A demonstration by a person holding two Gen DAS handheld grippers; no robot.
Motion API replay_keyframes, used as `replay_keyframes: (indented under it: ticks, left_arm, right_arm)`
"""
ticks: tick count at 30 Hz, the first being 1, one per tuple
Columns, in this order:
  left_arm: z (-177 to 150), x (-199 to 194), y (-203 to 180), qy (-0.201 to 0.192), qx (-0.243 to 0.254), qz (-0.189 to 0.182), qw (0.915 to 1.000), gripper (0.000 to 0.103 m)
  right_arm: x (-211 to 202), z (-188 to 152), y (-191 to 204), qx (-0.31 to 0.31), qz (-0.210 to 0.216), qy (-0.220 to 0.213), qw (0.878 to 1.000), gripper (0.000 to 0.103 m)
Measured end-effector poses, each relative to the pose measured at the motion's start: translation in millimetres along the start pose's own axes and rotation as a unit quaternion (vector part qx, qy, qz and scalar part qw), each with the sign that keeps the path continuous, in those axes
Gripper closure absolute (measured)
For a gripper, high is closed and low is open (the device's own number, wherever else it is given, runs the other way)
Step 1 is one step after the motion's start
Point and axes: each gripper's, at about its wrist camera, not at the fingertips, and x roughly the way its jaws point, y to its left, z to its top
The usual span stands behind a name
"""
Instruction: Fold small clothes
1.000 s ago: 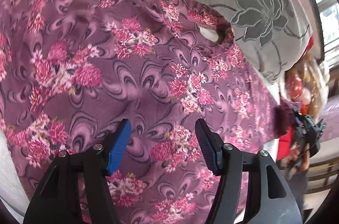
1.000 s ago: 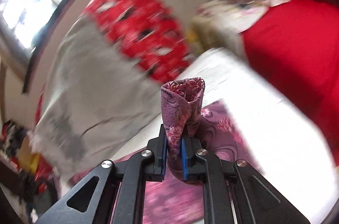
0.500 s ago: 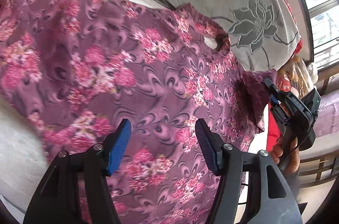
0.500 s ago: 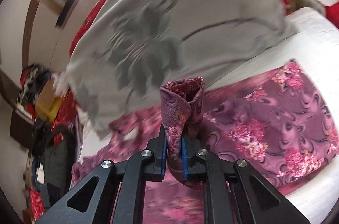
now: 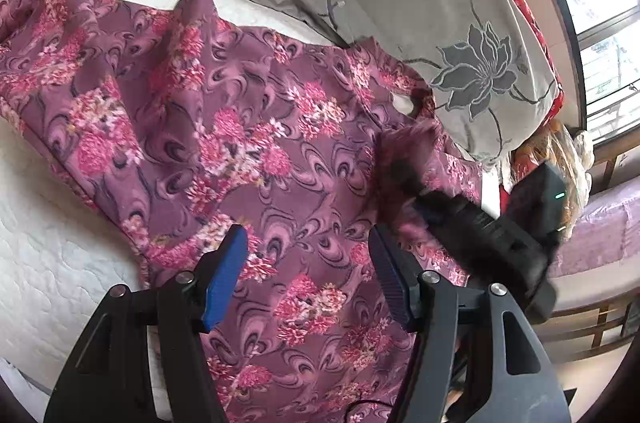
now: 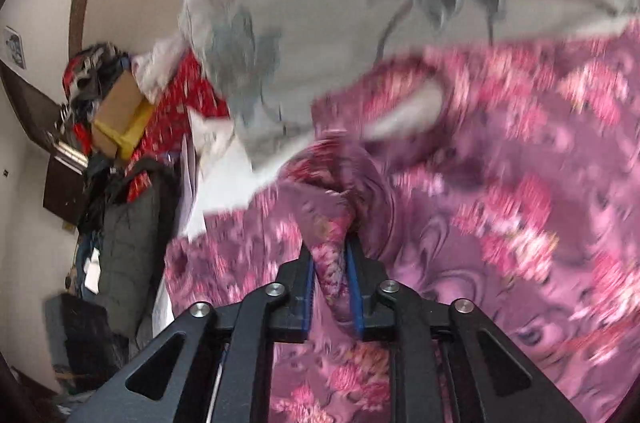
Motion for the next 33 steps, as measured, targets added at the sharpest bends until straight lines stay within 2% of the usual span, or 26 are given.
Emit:
replay_keyframes:
  ticks: [3, 4, 6, 8, 11, 14, 17, 18, 19, 20, 23, 27, 29, 30, 33]
  left_arm:
    - [-0.4, 12.5, -10.4, 0.019, 0.001, -0.011, 0.9998, 0.041]
    - [-0.9, 17.8, -15.4, 0.025, 0.004, -0.014, 0.9996, 0.041]
    - [-1.6, 34.6, -29.2, 0.041, 0.011, -0.020, 0.9989, 0.041]
    - [-1.2, 53.5, -41.6, 0.061, 0.008, -0.027, 0.9977, 0.041]
    - [0.9, 78.9, -61.8, 0.079, 0.001, -0.029, 0.9965, 0.041]
    - [4.9, 93.3, -77.8, 0.063, 0.009, 0.013, 0.9979, 0.041]
    - [11.3, 93.0, -82.6, 0.032, -0.003, 0.027, 0.9991, 0.042]
    - [14.1, 89.3, -83.0, 0.015, -0.009, 0.035, 0.9992, 0.060]
    - [16.8, 86.0, -82.6, 0.003, -0.011, 0.040, 0.9991, 0.091]
    - [19.7, 83.3, -82.0, 0.000, -0.010, 0.042, 0.9991, 0.096]
    - [23.8, 61.0, -69.6, -0.024, -0.022, 0.033, 0.9989, 0.096]
    - [28.7, 21.4, -53.0, -0.080, -0.027, 0.054, 0.9949, 0.096]
    - [30.2, 20.0, -41.4, -0.068, -0.034, 0.048, 0.9960, 0.096]
    - [30.7, 22.4, -36.0, -0.059, -0.040, 0.056, 0.9959, 0.096]
    - [29.3, 32.1, -24.9, -0.046, -0.047, 0.070, 0.9954, 0.096]
  right_arm:
    - [5.7, -17.6, -16.0, 0.030, 0.010, 0.043, 0.999, 0.081]
    - [-0.3, -21.2, -20.3, 0.033, 0.019, 0.043, 0.998, 0.081]
    - [-23.1, -25.2, -29.7, 0.037, 0.034, 0.036, 0.998, 0.070]
    - [-54.6, -27.8, -45.6, 0.042, 0.029, 0.011, 0.999, 0.066]
    - [-91.4, -28.3, -77.1, 0.065, 0.010, -0.011, 0.998, 0.065]
    - [-120.2, -27.8, -105.9, 0.090, -0.011, -0.033, 0.995, 0.065]
    - [-143.0, -28.2, -130.4, 0.114, -0.010, -0.052, 0.992, 0.065]
    - [-148.3, -27.4, -136.1, 0.117, -0.011, -0.058, 0.991, 0.065]
    - [-155.2, -27.2, -144.1, 0.120, -0.016, -0.066, 0.990, 0.065]
    - [-158.7, -26.0, -149.4, 0.122, -0.023, -0.073, 0.990, 0.065]
    - [-175.1, -24.8, -171.9, 0.139, -0.038, -0.094, 0.985, 0.065]
    - [-191.1, -18.3, -203.9, 0.178, -0.060, -0.131, 0.973, 0.065]
    - [-192.8, -15.5, -216.4, 0.193, -0.069, -0.138, 0.969, 0.065]
    - [-188.6, -12.4, -221.5, 0.200, -0.071, -0.136, 0.968, 0.065]
    - [-173.1, -6.0, -225.9, 0.201, -0.063, -0.119, 0.970, 0.065]
